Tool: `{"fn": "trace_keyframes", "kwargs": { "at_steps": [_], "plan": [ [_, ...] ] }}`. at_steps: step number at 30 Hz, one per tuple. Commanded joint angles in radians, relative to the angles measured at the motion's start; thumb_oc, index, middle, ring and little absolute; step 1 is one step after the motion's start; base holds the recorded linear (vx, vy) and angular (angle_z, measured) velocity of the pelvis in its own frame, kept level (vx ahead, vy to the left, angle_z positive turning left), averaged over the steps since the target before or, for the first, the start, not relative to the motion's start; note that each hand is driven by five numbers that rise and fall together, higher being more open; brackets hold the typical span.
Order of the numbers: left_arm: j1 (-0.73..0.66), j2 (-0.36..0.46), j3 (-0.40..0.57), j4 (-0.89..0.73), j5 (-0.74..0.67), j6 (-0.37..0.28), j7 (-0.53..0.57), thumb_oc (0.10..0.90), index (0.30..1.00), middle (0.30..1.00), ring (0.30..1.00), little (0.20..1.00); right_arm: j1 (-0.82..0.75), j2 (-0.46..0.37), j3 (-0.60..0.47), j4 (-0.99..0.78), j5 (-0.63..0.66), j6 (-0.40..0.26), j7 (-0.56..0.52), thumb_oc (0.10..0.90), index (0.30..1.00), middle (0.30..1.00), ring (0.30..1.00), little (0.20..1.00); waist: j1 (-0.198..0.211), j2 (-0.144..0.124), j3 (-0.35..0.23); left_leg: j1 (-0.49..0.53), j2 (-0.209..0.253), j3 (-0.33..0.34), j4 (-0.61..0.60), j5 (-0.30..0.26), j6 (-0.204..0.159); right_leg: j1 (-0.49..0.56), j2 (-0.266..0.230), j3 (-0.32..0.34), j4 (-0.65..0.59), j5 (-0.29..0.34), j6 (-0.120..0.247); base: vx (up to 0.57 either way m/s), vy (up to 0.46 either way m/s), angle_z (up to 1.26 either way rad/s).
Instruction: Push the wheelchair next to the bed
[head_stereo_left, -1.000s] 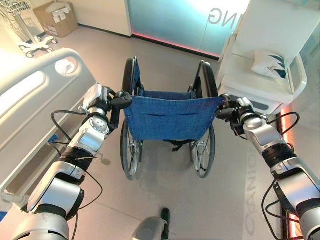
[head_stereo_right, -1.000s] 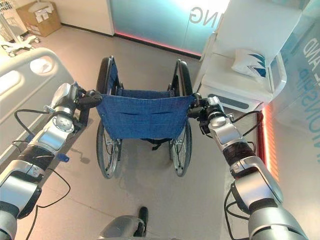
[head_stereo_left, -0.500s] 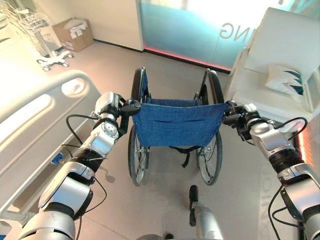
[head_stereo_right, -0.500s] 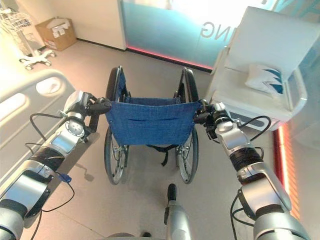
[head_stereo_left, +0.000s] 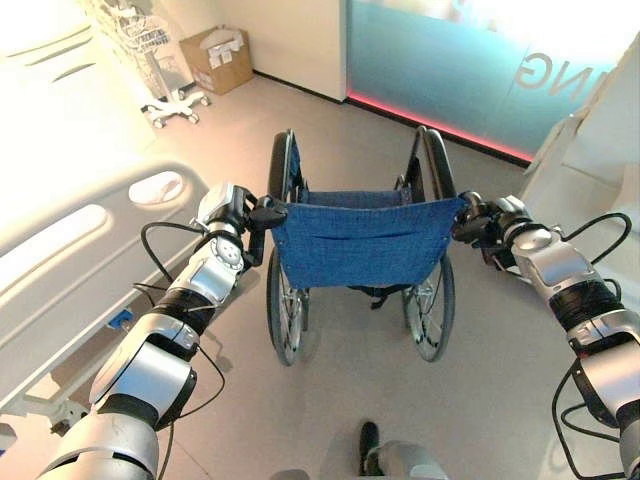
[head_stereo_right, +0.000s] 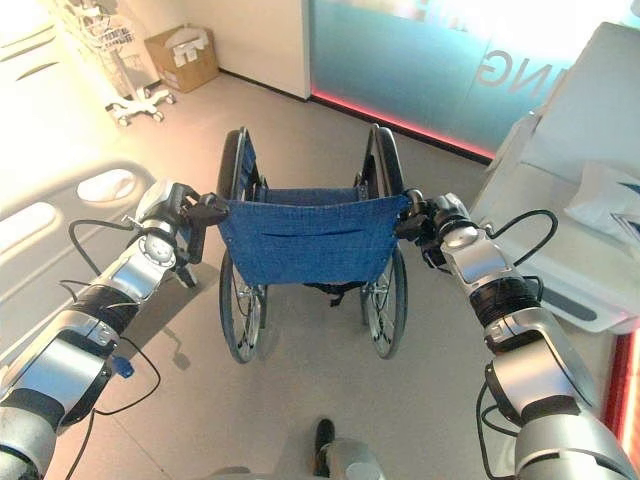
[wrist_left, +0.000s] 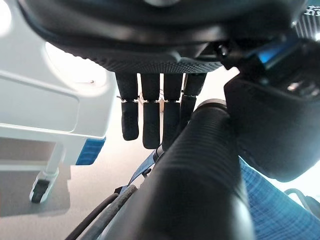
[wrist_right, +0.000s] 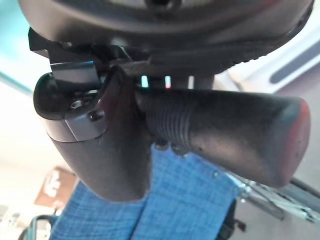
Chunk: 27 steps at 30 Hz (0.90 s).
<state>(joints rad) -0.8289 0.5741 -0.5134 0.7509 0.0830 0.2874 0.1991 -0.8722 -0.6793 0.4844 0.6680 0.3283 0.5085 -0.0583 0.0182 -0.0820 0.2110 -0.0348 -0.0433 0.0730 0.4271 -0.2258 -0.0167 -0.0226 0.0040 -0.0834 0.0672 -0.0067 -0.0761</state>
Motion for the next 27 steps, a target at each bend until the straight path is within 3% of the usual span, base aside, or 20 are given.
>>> {"fn": "trace_keyframes", "kwargs": {
  "at_steps": [1, 4, 6, 9, 13, 16, 17, 19, 21, 22, 25, 27],
  "plan": [
    [0.151, -0.046, -0.037, 0.001, -0.013, -0.08, -0.116, 0.4, 0.3, 0.3, 0.3, 0.3, 0.0, -0.041, 0.006, -0.043, -0.041, -0.076, -0.029, 0.4, 0.3, 0.3, 0.3, 0.3, 0.02, 0.039, 0.062, -0.195, 0.004, 0.028, -0.124, 0.28, -0.008, 0.088, 0.017, -0.052, 0.05, -0.062, 0.094, 0.41, -0.041, -0.64],
    [0.194, -0.037, -0.027, -0.024, -0.006, -0.079, -0.119, 0.4, 0.3, 0.3, 0.3, 0.3, 0.013, -0.032, 0.004, -0.051, -0.047, -0.072, -0.028, 0.4, 0.3, 0.3, 0.3, 0.3, 0.067, 0.079, 0.064, -0.245, -0.013, 0.071, -0.289, 0.38, -0.031, 0.158, 0.075, -0.025, 0.039, -0.094, 0.088, 0.5, -0.01, -0.5],
    [0.237, -0.026, -0.015, -0.046, -0.001, -0.081, -0.118, 0.4, 0.3, 0.3, 0.3, 0.3, 0.01, -0.032, 0.007, -0.042, -0.052, -0.076, -0.009, 0.4, 0.3, 0.3, 0.3, 0.3, 0.096, 0.093, 0.052, -0.246, -0.021, 0.069, -0.378, 0.406, -0.032, 0.191, 0.096, 0.003, 0.037, -0.122, 0.086, 0.54, 0.074, -0.54],
    [0.275, -0.002, 0.006, -0.074, 0.001, -0.08, -0.124, 0.4, 0.3, 0.3, 0.3, 0.3, -0.007, -0.029, 0.012, -0.028, -0.068, -0.082, 0.019, 0.4, 0.3, 0.3, 0.3, 0.3, 0.122, 0.101, 0.032, -0.247, -0.019, 0.091, -0.375, 0.377, -0.009, 0.203, 0.097, 0.015, 0.078, -0.179, 0.087, 0.41, 0.099, -0.57],
    [0.304, 0.017, 0.015, -0.084, 0.007, -0.085, -0.147, 0.4, 0.3, 0.3, 0.3, 0.3, 0.028, -0.014, 0.004, -0.03, -0.091, -0.098, 0.047, 0.4, 0.3, 0.3, 0.3, 0.3, 0.146, 0.076, -0.002, -0.255, -0.023, 0.099, -0.259, 0.289, 0.044, 0.218, 0.062, -0.011, 0.147, -0.215, 0.101, 0.42, 0.107, -0.33],
    [0.319, 0.041, 0.019, -0.102, 0.007, -0.093, -0.149, 0.4, 0.3, 0.3, 0.3, 0.3, 0.046, -0.007, 0.004, -0.032, -0.114, -0.129, 0.067, 0.4, 0.3, 0.3, 0.3, 0.3, 0.173, 0.047, -0.025, -0.219, -0.042, 0.096, -0.284, 0.271, 0.076, 0.234, 0.014, -0.065, 0.229, -0.161, 0.15, 0.39, 0.111, -0.16],
    [0.324, 0.046, 0.016, -0.114, 0.019, -0.098, -0.137, 0.4, 0.3, 0.3, 0.3, 0.3, 0.048, 0.001, -0.002, -0.015, -0.119, -0.153, 0.06, 0.4, 0.3, 0.3, 0.3, 0.3, 0.189, 0.035, -0.039, -0.212, -0.048, 0.089, -0.297, 0.268, 0.088, 0.234, -0.003, -0.08, 0.299, -0.111, 0.179, 0.27, 0.064, -0.37],
    [0.33, 0.051, 0.011, -0.122, 0.026, -0.103, -0.13, 0.4, 0.3, 0.3, 0.3, 0.3, 0.052, -0.002, -0.009, -0.009, -0.126, -0.166, 0.064, 0.4, 0.3, 0.3, 0.3, 0.3, 0.192, 0.036, -0.049, -0.204, -0.048, 0.078, -0.301, 0.264, 0.098, 0.209, 0.0, -0.075, 0.366, -0.065, 0.195, 0.23, 0.071, -0.49],
    [0.334, 0.051, 0.009, -0.128, 0.031, -0.103, -0.12, 0.4, 0.3, 0.3, 0.3, 0.3, 0.055, -0.004, -0.013, -0.015, -0.125, -0.172, 0.067, 0.4, 0.3, 0.3, 0.3, 0.3, 0.191, 0.037, -0.05, -0.18, -0.051, 0.052, -0.298, 0.252, 0.102, 0.152, -0.036, -0.09, 0.443, -0.01, 0.207, 0.28, 0.056, -0.22],
    [0.337, 0.049, 0.011, -0.13, 0.029, -0.103, -0.116, 0.4, 0.3, 0.3, 0.3, 0.3, 0.051, -0.007, -0.011, -0.009, -0.124, -0.184, 0.071, 0.4, 0.3, 0.3, 0.3, 0.3, 0.187, 0.038, -0.043, -0.155, -0.053, 0.028, -0.287, 0.236, 0.102, 0.115, -0.063, -0.098, 0.437, -0.014, 0.202, 0.24, 0.009, 0.01],
    [0.34, 0.037, 0.017, -0.125, 0.037, -0.119, -0.11, 0.4, 0.3, 0.3, 0.3, 0.3, 0.033, -0.005, 0.001, -0.006, -0.138, -0.196, 0.073, 0.4, 0.3, 0.3, 0.3, 0.3, 0.172, 0.057, -0.029, -0.115, -0.041, -0.021, -0.282, 0.224, 0.088, 0.041, -0.083, -0.102, 0.342, -0.036, 0.184, 0.26, -0.098, 0.16],
    [0.328, 0.04, 0.011, -0.128, 0.022, -0.126, -0.116, 0.4, 0.3, 0.3, 0.3, 0.3, 0.013, -0.011, 0.012, -0.003, -0.16, -0.213, 0.084, 0.4, 0.3, 0.3, 0.3, 0.3, 0.152, 0.067, -0.003, -0.077, -0.04, -0.065, -0.286, 0.209, 0.084, -0.04, -0.111, -0.089, 0.287, -0.006, 0.184, 0.15, -0.144, 0.25]
  ]
}}
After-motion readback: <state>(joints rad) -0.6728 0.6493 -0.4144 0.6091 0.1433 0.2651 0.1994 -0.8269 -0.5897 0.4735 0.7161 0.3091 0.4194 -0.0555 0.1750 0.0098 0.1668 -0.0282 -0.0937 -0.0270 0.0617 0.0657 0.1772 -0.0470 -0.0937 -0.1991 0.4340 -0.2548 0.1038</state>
